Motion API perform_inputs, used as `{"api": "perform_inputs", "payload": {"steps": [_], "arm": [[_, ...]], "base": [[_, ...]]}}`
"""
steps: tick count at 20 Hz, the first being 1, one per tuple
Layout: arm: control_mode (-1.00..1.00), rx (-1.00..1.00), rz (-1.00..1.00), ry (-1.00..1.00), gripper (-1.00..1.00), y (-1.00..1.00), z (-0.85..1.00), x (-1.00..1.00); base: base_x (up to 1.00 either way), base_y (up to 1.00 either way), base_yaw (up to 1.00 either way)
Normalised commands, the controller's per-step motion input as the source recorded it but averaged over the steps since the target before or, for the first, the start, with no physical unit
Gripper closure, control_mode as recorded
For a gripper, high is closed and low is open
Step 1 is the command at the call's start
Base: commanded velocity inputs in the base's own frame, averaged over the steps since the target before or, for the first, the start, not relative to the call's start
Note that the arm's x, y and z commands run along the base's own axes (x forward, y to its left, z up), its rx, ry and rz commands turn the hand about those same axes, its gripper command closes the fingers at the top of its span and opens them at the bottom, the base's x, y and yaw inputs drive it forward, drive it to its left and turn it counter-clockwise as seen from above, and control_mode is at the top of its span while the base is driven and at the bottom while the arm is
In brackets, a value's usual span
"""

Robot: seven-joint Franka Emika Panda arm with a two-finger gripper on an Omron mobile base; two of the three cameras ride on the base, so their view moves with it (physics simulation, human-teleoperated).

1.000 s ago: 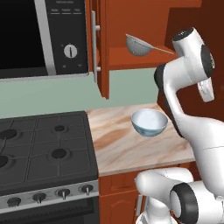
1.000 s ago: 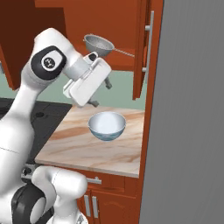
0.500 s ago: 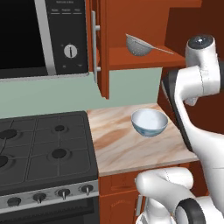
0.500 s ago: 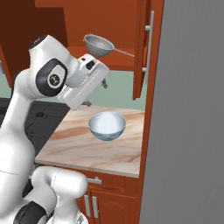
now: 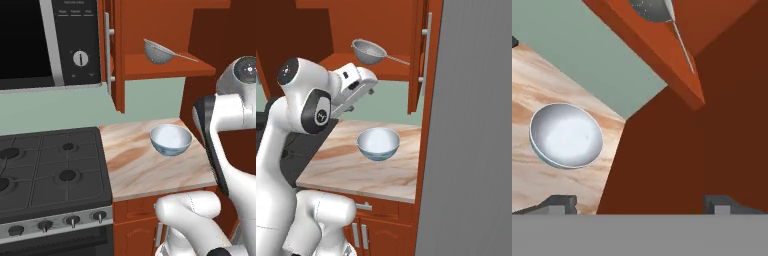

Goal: Open the cabinet and setup a tea strainer by placing it in the bowl upright.

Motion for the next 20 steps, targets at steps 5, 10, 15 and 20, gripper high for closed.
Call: {"api": "perform_inputs", "payload": {"steps": [5,10,15,20], "arm": [[-1.00,0.00,0.08,-0.60,-1.00,0.04,0.12,0.06],[-1.00,0.11,0.03,-0.18,-1.00,0.00,0.35,0.28],[-1.00,0.23,0.00,0.02,-1.00,0.05,0.11,0.22],[-1.00,0.23,0.00,0.00,-1.00,0.05,0.21,0.06]], "base": [[0.00,0.00,0.00],[0.00,0.00,0.00],[0.00,0.00,0.00],[0.00,0.00,0.00]]}}
